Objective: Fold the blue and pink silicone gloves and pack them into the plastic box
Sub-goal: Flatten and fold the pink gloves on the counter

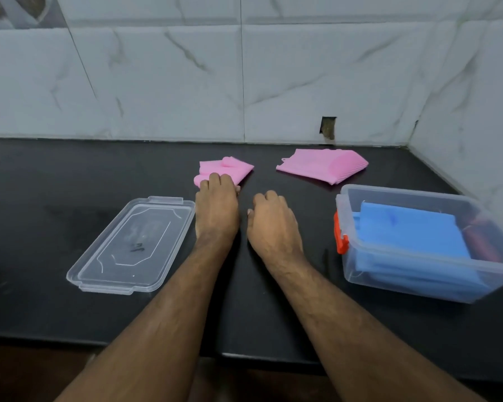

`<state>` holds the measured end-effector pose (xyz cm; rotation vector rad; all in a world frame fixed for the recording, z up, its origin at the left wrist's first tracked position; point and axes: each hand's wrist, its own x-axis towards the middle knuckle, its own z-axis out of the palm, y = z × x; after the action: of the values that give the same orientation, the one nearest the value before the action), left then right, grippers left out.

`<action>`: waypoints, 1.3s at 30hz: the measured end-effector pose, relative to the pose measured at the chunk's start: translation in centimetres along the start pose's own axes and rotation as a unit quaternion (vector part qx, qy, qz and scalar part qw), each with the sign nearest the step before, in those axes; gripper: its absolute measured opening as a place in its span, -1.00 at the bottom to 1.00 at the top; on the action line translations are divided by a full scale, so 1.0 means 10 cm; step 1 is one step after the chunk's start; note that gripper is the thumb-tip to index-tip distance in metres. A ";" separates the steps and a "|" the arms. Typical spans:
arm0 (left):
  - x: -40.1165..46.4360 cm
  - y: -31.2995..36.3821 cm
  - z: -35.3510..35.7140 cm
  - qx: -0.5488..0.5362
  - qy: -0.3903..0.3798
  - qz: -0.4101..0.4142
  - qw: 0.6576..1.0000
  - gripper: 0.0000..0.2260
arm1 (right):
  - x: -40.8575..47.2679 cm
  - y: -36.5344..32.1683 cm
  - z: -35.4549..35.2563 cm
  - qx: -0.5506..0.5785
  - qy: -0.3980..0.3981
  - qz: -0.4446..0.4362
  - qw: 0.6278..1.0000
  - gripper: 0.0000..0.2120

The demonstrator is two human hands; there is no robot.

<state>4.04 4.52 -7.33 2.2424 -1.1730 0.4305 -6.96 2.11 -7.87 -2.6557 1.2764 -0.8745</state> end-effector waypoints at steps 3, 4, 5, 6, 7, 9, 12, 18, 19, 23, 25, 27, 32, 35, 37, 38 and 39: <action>-0.11 0.02 -0.12 -0.199 0.062 0.029 0.978 -0.80 | 0.00 0.02 -0.05 0.076 -0.004 0.033 0.997 -0.67; -0.16 0.03 -0.15 -0.262 0.089 0.044 0.960 -0.81 | 0.00 0.03 -0.06 0.117 -0.005 0.047 0.992 -0.57; -0.21 0.04 -0.19 -0.289 0.119 0.067 0.948 -0.83 | 0.02 0.04 -0.07 0.163 -0.004 0.062 0.985 -0.46; -0.23 0.04 -0.22 -0.297 0.141 0.090 0.940 -0.85 | 0.04 0.05 -0.09 0.206 0.001 0.078 0.975 -0.35; -0.24 0.04 -0.22 -0.299 0.154 0.106 0.936 -0.87 | 0.06 0.06 -0.10 0.241 0.011 0.094 0.966 -0.26; -0.21 0.04 -0.20 -0.303 0.172 0.123 0.929 -0.86 | 0.08 0.11 -0.10 0.279 0.042 0.117 0.952 -0.22; -0.18 0.05 -0.16 -0.339 0.140 0.127 0.921 -0.89 | 0.10 0.17 -0.05 0.255 0.072 0.119 0.957 -0.59; -0.20 0.06 -0.15 -0.435 0.113 0.148 0.881 -0.69 | 0.13 0.20 -0.02 0.285 0.098 0.105 0.948 -0.91; -0.19 0.05 -0.15 -0.446 0.122 0.151 0.874 -0.61 | 0.13 0.20 -0.03 0.308 0.117 0.095 0.939 -0.93; -0.14 0.01 -0.14 -0.390 0.146 0.125 0.900 -0.51 | 0.11 0.19 -0.09 0.439 0.149 0.106 0.880 -0.92; -0.13 0.00 -0.13 -0.384 0.134 0.118 0.906 -0.60 | 0.11 0.16 -0.13 0.534 0.109 0.127 0.829 -0.69; -0.14 0.00 -0.11 -0.394 0.088 0.121 0.907 -0.60 | 0.12 0.16 -0.13 0.608 0.079 0.143 0.777 -0.62; -0.17 0.02 -0.10 -0.388 0.014 0.097 0.917 -0.21 | 0.16 0.20 -0.17 0.764 0.022 0.197 0.615 -0.68; -0.17 0.02 -0.12 -0.347 -0.050 0.022 0.936 -0.06 | 0.16 0.19 -0.21 0.798 -0.025 0.250 0.548 -0.71; -0.19 0.04 -0.12 -0.279 -0.040 0.020 0.959 -0.07 | 0.17 0.20 -0.21 0.806 -0.037 0.289 0.515 -0.70; -0.20 0.04 -0.12 -0.253 -0.014 0.035 0.967 -0.11 | 0.17 0.20 -0.22 0.814 -0.039 0.299 0.497 -0.68; -0.20 0.04 -0.12 -0.248 0.008 0.046 0.968 -0.17 | 0.17 0.19 -0.23 0.822 -0.040 0.299 0.483 -0.65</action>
<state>2.53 6.33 -7.27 1.7546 -1.2213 0.1631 -8.61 -0.02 -5.73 -0.5863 0.4757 -0.9219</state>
